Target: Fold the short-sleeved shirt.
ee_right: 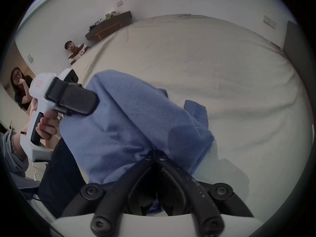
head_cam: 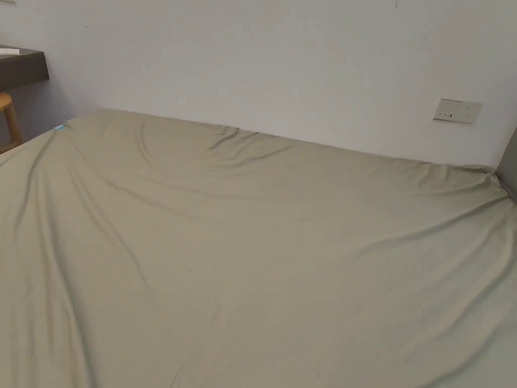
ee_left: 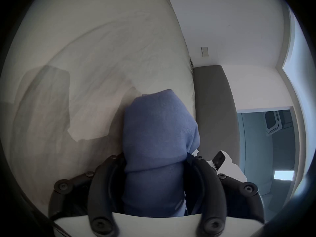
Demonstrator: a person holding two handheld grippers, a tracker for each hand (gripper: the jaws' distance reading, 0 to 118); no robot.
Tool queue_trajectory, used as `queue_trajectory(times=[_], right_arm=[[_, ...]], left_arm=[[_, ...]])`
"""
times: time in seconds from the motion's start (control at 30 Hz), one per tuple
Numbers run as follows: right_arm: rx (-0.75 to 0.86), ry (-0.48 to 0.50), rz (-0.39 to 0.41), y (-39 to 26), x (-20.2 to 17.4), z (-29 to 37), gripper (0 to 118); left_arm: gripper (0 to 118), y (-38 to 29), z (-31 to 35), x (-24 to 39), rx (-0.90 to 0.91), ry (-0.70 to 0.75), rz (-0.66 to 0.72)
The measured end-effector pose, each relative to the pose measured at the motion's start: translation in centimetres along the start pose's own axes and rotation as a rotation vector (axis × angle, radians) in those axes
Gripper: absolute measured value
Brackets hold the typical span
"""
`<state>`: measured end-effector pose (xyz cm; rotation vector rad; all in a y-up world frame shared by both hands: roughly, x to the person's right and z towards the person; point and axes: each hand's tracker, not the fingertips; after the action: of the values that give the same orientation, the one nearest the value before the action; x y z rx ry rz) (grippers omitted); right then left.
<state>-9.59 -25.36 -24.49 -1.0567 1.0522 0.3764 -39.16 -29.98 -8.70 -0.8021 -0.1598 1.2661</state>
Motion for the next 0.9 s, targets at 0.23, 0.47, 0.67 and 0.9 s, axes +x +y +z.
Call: queue_trajectory(times=[0.23, 0.47, 0.67, 0.9], right_arm=[[0.375, 0.066, -0.249, -2.3, 1.5, 6.0, 1], [0.541, -0.074, -0.249, -0.6, 4.1, 12.0, 1], [0.556, -0.099, -0.241, 1.6, 3.0, 12.2, 1], [0.521, -0.087, -0.245, 4.7, 1.2, 9.7, 1]], left_arm=[[31, 0.4, 1.4, 2.7, 0.005, 0.087, -0.023], [29, 6.5, 10.3, 1.6, 0.162, 0.191, -0.134], [29, 11.5, 23.0, -3.3, 0.382, 0.313, -0.047], [29, 14.1, 33.4, -10.1, 0.610, 0.381, 0.161]])
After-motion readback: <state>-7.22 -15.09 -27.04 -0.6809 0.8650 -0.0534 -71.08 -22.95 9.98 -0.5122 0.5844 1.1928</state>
